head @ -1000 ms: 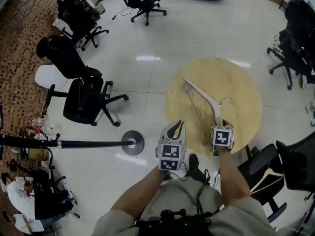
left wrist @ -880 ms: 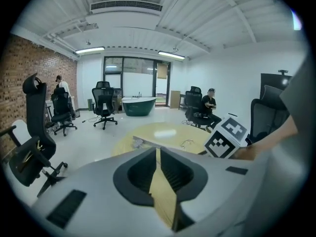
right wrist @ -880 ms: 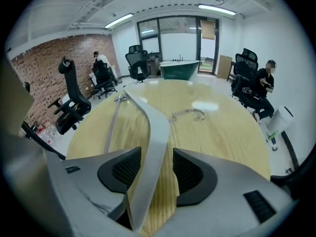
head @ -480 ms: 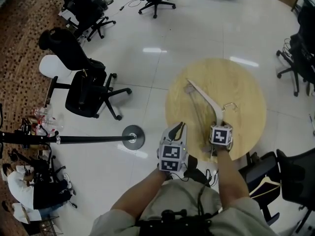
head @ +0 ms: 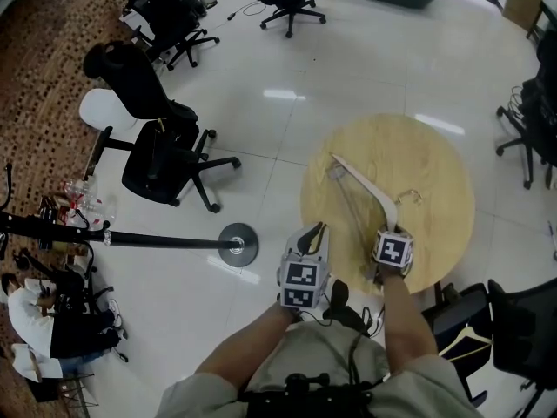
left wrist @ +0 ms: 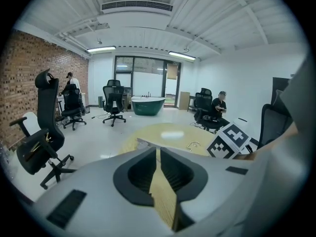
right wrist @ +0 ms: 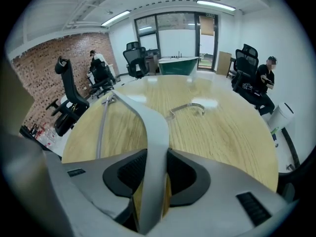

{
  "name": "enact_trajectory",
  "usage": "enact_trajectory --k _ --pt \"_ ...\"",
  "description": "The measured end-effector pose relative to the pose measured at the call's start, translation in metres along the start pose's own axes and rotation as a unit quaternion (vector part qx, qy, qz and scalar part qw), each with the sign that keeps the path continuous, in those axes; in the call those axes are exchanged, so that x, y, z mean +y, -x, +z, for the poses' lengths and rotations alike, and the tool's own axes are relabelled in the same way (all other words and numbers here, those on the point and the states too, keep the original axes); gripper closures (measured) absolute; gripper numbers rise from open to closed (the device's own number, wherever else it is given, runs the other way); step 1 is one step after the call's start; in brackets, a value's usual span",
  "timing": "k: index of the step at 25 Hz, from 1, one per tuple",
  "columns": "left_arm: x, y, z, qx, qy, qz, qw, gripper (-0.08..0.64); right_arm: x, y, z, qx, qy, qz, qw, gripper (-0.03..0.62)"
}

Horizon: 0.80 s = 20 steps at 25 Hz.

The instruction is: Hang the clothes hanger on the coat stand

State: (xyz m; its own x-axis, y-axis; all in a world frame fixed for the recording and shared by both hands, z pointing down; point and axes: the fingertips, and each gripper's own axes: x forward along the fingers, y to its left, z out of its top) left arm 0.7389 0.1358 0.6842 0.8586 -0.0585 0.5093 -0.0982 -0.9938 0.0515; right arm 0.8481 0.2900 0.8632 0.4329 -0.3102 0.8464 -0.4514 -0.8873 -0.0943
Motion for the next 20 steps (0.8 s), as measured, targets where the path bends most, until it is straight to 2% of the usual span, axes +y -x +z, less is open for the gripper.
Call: enact_trajectory --k 3,6,9,13,16,20 --pt "0.011 0.009 0.003 -0.008 0.006 0.013 0.9999 0.522 0.006 0.008 0.005 -0.021 -0.006 0.009 1.000 0.477" --pt "0.020 0.020 0.005 -0.018 0.012 0.024 0.9995 0.522 0.012 0.021 0.017 -0.065 0.014 0.011 0.998 0.477" --pt "0.026 0.033 0.013 -0.030 0.018 0.039 0.9986 0.522 0.016 0.040 0.038 -0.117 0.033 0.016 0.992 0.477" --pt "0.030 0.071 0.027 -0.053 0.022 0.047 0.9972 0.522 0.029 0.098 0.062 -0.181 0.040 0.019 0.983 0.477" --pt "0.064 0.134 0.032 -0.078 0.028 0.064 0.9945 0.522 0.079 0.158 0.076 -0.242 0.055 0.030 0.968 0.477" --pt "0.143 0.235 0.038 -0.112 0.043 0.114 0.9862 0.522 0.193 0.238 0.096 -0.316 0.099 0.063 0.941 0.477"
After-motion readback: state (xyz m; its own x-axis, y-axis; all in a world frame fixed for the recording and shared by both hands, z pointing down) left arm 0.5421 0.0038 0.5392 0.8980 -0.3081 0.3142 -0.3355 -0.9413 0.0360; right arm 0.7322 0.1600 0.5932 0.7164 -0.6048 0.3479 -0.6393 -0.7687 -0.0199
